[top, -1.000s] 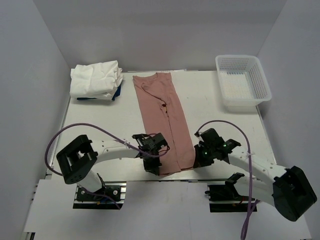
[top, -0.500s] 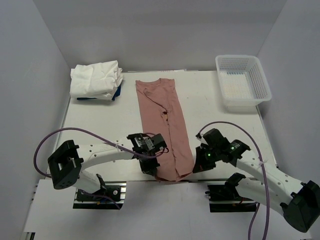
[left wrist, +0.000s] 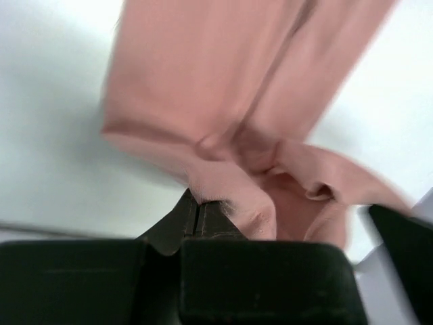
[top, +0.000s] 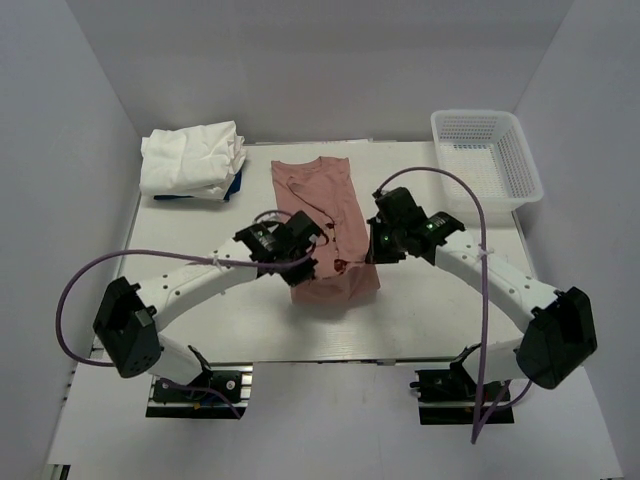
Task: Fold and stack the t-shirts
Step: Fold the folded rectangular tshirt in 1/3 of the way
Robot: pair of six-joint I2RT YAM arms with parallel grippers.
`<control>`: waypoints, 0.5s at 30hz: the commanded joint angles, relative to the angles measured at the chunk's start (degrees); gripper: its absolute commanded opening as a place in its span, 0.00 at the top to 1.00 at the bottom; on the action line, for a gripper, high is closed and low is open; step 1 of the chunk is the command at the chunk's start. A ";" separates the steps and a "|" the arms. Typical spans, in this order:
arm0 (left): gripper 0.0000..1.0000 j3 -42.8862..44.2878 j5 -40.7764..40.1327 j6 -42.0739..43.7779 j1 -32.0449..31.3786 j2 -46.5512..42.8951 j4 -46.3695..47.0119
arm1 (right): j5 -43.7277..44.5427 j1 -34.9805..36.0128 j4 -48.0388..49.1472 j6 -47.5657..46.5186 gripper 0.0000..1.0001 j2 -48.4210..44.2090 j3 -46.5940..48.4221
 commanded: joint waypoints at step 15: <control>1.00 17.71 -1.82 10.90 15.82 17.57 1.90 | 1.98 -7.37 3.46 -8.01 1.00 23.65 22.93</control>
